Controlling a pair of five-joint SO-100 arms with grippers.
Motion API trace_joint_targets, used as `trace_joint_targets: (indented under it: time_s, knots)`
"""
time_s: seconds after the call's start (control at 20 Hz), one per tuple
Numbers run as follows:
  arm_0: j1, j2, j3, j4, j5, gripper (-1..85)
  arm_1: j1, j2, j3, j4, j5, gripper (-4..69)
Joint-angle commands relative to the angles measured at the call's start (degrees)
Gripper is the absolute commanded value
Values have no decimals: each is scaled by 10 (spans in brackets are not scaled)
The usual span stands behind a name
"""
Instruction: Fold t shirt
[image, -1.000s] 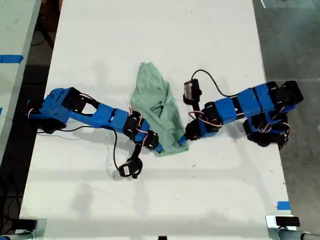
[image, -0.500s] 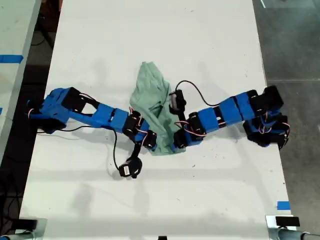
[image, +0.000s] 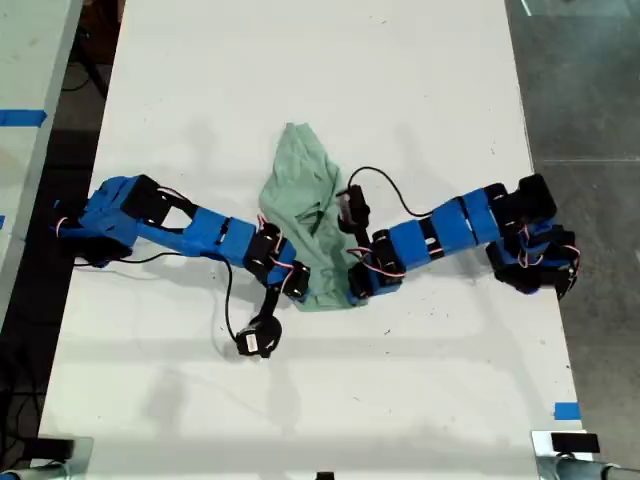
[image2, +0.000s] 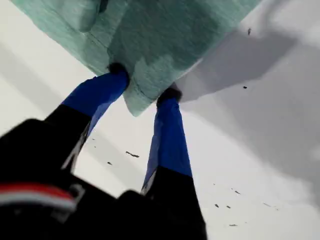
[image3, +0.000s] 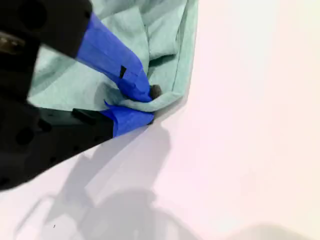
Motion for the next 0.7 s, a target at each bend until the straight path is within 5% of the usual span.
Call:
trace_joint_targets:
  time_s: [0.0, 0.4, 0.65]
  knots:
    - [19, 35, -4, 7, -6, 0, -4, -8, -21, -12, 0, 8]
    - [62, 153, -1, 32, -31, 0, -44, 21, -256, 92, 3, 8]
    - [-7, 273, 33, 130, -34, 0, 49, 167, -245, 108, -76, 8]
